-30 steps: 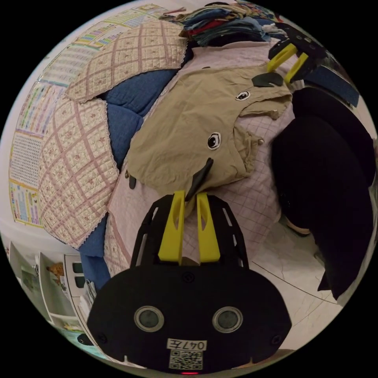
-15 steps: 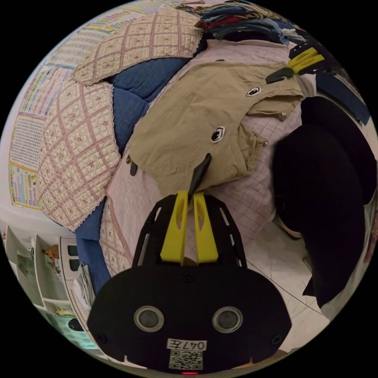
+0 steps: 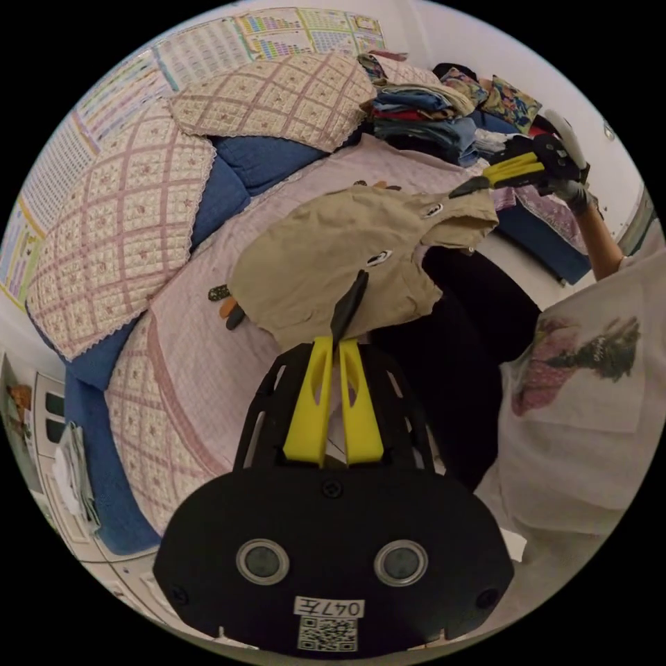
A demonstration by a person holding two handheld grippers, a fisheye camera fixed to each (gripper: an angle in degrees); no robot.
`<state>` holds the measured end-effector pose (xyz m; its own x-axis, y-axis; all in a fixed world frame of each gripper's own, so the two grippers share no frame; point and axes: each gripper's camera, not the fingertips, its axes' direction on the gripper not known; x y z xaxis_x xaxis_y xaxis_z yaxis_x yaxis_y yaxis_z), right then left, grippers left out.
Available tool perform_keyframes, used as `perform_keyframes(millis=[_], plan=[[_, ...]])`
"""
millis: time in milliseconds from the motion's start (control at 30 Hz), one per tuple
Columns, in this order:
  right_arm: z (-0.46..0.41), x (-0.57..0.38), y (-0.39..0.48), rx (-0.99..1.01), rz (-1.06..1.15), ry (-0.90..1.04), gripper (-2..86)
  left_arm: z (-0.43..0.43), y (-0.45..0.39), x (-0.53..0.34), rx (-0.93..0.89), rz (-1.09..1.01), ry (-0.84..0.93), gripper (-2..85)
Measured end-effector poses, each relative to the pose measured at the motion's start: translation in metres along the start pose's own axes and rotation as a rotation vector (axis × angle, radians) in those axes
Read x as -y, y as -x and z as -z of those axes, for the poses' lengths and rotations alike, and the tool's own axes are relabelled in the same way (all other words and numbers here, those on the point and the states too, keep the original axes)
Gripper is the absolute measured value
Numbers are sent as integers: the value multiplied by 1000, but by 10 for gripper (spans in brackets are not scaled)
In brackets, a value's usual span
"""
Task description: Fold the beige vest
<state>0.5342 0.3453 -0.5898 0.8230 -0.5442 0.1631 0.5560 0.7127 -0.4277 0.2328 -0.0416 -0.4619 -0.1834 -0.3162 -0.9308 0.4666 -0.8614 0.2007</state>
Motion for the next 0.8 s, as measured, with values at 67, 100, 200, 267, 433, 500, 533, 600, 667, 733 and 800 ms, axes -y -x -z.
perform_keyframes(millis=[67,100,200,267,433,500,533,600,667,733,800], plan=[[-8,-4,-11,48,11,19,-3,-11,15,-3,-19,13,17,-4],[-10,-3,-16,51,8,23,-3,-16,29,-1,-27,18,22,-3],[-17,5,-52,40,-20,15,-3,-18,73,18,-38,10,13,-2],[-22,20,-96,43,-61,0,-2,-13,107,36,-41,-5,-8,-1],[-55,56,-196,33,-177,23,-2,-21,234,109,-62,44,-3,4],[-79,67,-230,56,-222,54,-1,-48,296,144,-76,97,59,7],[-96,71,-250,85,-253,73,0,-57,310,151,-72,111,79,8],[-123,75,-276,124,-295,101,2,-94,361,173,-46,162,167,13],[-156,73,-303,148,-373,130,14,-117,397,180,-45,220,200,23],[-176,64,-321,113,-470,153,42,-130,427,178,-56,275,199,40],[-183,48,-338,64,-560,163,74,-121,460,156,-36,376,140,56]])
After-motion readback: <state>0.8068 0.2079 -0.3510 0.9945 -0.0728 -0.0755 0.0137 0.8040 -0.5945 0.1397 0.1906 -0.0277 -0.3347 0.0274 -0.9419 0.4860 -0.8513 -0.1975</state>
